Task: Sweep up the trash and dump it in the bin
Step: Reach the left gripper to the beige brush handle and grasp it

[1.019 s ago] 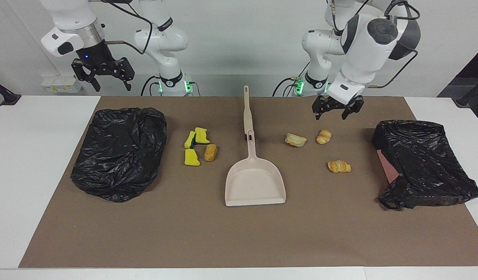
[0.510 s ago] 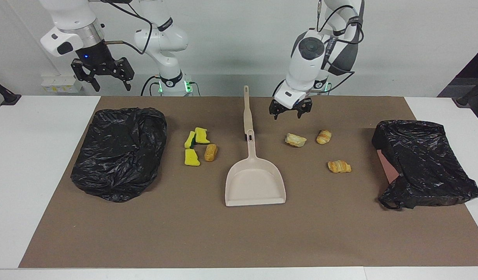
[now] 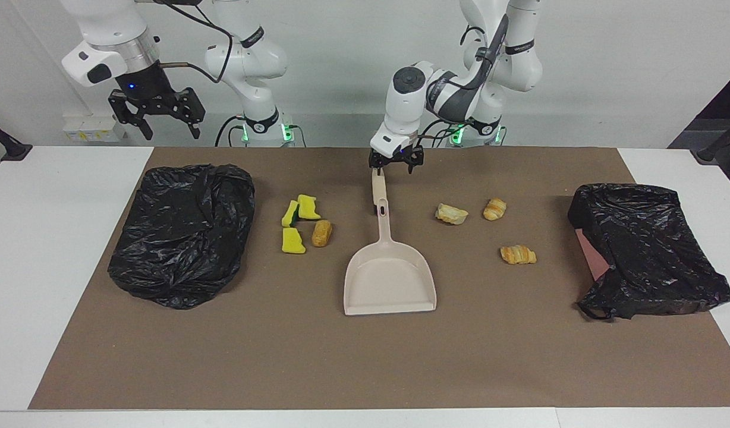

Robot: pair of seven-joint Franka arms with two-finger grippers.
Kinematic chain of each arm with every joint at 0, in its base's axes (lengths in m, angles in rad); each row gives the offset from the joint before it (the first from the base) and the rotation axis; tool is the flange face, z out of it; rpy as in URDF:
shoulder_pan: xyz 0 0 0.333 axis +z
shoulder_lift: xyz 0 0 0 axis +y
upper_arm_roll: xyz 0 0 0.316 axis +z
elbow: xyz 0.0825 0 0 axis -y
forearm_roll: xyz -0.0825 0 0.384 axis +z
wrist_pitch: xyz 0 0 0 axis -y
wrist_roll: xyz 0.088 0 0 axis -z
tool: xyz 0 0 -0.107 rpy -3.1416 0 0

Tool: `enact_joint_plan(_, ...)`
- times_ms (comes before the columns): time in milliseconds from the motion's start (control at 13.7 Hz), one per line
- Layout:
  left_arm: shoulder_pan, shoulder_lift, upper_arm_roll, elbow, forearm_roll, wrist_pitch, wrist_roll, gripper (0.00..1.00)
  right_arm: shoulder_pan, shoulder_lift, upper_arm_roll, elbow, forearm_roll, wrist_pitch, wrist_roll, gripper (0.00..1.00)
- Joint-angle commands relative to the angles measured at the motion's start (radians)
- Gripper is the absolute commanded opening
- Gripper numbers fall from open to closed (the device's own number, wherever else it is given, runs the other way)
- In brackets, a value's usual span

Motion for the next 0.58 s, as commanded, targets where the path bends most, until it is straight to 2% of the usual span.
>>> enact_joint_plan(0, -0.088, -0.030, 0.021, -0.054, -0.024, 0.035, -0.066, 1.00, -0.013, -0.020, 0.005, -0.023, 0.003, 0.012, -0.006, 1.00)
enact_joint_plan(146, -0.105, -0.030, 0.019, -0.069, -0.041, 0.037, -0.081, 1.00, -0.015, -0.020, 0.005, -0.025, 0.003, 0.012, -0.007, 1.00)
enact_joint_plan(218, -0.118, -0.027, 0.021, -0.075, -0.047, 0.042, -0.082, 0.97, -0.015, -0.020, 0.004, -0.025, 0.005, 0.009, -0.007, 1.00)
enact_joint_plan(291, -0.118, -0.024, 0.021, -0.078, -0.065, 0.051, -0.081, 0.88, -0.016, -0.023, 0.004, -0.026, 0.003, 0.001, -0.009, 1.00)
enact_joint_plan(364, -0.122, -0.022, 0.019, -0.078, -0.067, 0.054, -0.081, 0.72, -0.018, -0.028, 0.002, -0.033, 0.003, -0.002, -0.009, 1.00)
enact_joint_plan(437, -0.122, -0.022, 0.019, -0.078, -0.068, 0.054, -0.079, 0.51, -0.026, -0.031, 0.002, -0.037, 0.003, -0.002, -0.007, 1.00)
enact_joint_plan(510, -0.124, -0.025, 0.019, -0.078, -0.068, 0.049, -0.079, 0.13, -0.026, -0.031, 0.002, -0.039, 0.003, 0.000, -0.009, 1.00)
